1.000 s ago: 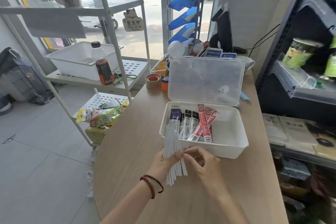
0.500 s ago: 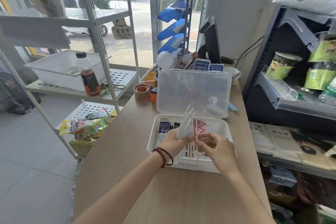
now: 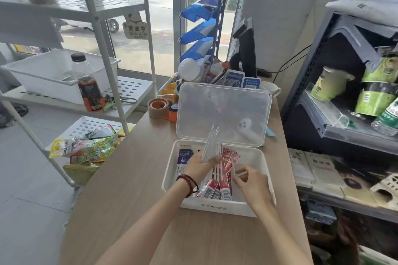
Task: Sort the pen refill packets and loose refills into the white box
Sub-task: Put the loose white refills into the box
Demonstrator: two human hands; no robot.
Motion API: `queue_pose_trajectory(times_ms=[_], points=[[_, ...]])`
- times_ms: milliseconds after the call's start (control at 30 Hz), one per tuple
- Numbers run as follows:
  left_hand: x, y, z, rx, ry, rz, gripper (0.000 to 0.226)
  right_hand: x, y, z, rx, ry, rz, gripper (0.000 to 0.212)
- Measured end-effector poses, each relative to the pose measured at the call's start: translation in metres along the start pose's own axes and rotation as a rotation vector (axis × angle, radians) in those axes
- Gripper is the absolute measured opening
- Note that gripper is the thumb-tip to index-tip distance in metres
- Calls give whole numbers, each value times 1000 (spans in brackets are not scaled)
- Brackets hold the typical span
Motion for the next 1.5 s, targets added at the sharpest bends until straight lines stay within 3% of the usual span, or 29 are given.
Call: queue_pose_trajectory(times_ms=[233,467,667,900,1067,1233,1500], points=[[-4,4,8,-16,-57,-69,17,-2,1,-7,-109,-126,-45,3],[2,3,11,2,-180,-137,31,-4,1,-9,-116,-154,-50,4],[-1,6,14,-13,-79,-134,40,-6,1,-9,-172,-203,19,18],[-4,5,14,-39,-13,-113,30,-9,2,-12,-202,-240,71,20],[-6,1,12,-96,54,-82,28,-8,1,-10,-123,-156,-14,13],[-6,1,9,-142,70,-89,31,3,-9,7,171,35,-186,10],[-6,-3,6,-137,29,-29,21,6,-13,8,262,120,-38,22]])
Point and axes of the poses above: each hand's wrist, its own y-axis towards the middle knuckle, its own x-axis out of the back of the hand, z = x × y, the point moved 2 cm from there along y, towards the middle knuckle, and after that the axes turned 1 degree about -z, right-handed, at the moved point
